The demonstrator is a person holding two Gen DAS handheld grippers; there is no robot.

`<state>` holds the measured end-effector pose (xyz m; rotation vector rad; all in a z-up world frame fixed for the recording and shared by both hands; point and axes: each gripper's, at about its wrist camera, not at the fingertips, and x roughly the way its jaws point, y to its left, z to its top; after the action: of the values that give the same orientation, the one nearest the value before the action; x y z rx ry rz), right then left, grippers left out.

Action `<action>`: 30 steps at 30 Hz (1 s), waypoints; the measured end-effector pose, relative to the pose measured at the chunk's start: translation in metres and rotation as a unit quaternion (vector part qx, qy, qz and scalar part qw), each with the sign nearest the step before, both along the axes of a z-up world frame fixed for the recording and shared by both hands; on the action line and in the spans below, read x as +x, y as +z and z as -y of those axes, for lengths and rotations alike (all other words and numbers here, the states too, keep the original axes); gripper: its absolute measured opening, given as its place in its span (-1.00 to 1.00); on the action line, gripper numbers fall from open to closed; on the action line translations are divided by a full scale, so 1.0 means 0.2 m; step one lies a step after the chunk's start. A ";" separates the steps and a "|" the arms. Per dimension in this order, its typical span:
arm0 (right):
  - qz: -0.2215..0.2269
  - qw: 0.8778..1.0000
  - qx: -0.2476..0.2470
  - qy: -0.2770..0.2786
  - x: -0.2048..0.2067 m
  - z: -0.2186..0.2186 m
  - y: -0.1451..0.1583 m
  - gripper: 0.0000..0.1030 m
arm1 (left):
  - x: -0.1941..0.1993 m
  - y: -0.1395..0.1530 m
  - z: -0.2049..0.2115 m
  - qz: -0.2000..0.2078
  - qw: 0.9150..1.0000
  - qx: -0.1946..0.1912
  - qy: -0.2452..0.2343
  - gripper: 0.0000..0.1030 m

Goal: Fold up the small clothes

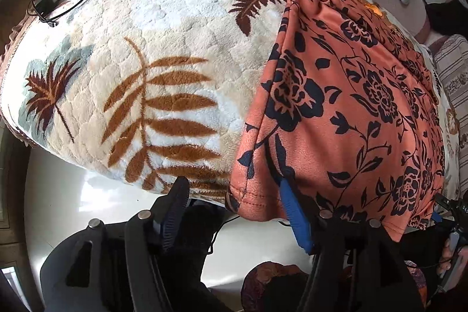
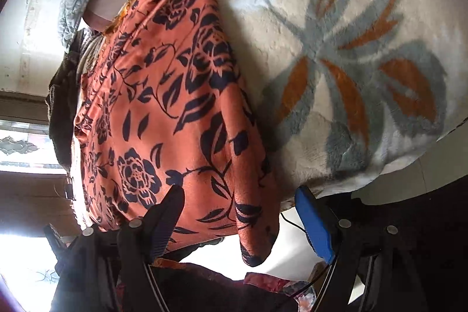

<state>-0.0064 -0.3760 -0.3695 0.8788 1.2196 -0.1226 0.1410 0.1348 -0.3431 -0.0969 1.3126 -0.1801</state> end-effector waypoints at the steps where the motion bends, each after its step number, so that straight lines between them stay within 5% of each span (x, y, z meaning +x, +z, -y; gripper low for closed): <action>1: -0.002 1.000 -0.001 0.002 0.01 -0.02 -0.02 0.56 | 0.00 0.00 0.01 0.003 1.000 -0.005 -0.002 0.27; 3: -0.008 1.000 -0.003 0.003 0.01 -0.06 -0.07 0.44 | -0.01 0.00 0.03 0.008 1.000 -0.014 -0.008 0.14; 5: -0.003 1.000 -0.003 0.007 0.00 -0.07 -0.09 0.24 | -0.01 -0.01 0.06 0.000 1.000 -0.014 -0.020 -0.70; 9: 0.019 1.000 0.008 0.019 -0.05 -0.05 -0.01 -0.81 | -0.04 0.03 0.05 0.012 0.999 -0.024 -0.028 -0.83; 15: 0.062 0.997 0.005 0.035 -0.07 -0.05 0.15 -0.81 | -0.03 0.09 0.05 0.006 0.999 -0.033 -0.034 -0.77; 16: 0.058 0.998 0.003 0.037 -0.06 -0.06 0.14 -0.81 | -0.02 0.07 0.04 -0.002 0.999 -0.028 -0.031 -0.54; 17: 0.050 0.998 0.007 0.035 -0.05 -0.06 0.12 -0.73 | 0.01 0.04 0.05 -0.011 0.999 -0.019 -0.030 -0.10; 19: 0.019 0.999 0.019 0.024 -0.04 -0.06 0.06 -0.72 | 0.03 0.03 0.06 -0.011 1.000 -0.007 -0.027 0.31; 21: -0.004 0.999 0.032 0.021 -0.01 -0.06 0.00 -0.65 | 0.05 0.04 0.06 -0.004 1.000 -0.013 -0.027 0.31; 23: -0.002 0.999 0.035 0.016 0.00 -0.04 -0.03 -0.61 | 0.08 0.06 0.09 0.009 0.999 -0.022 -0.040 0.14; 25: 0.011 0.999 0.032 0.021 0.00 -0.04 -0.03 -0.61 | 0.08 0.07 0.12 0.009 0.998 -0.012 -0.055 -0.88; 30: 0.063 0.996 0.042 0.045 0.04 -0.05 0.15 -0.81 | 0.14 0.18 0.13 0.022 0.996 -0.068 -0.060 -0.89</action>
<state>0.0015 -0.3666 -0.3395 0.8895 1.1507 0.0562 0.1700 0.1087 -0.3065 -0.1280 1.2631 -0.3726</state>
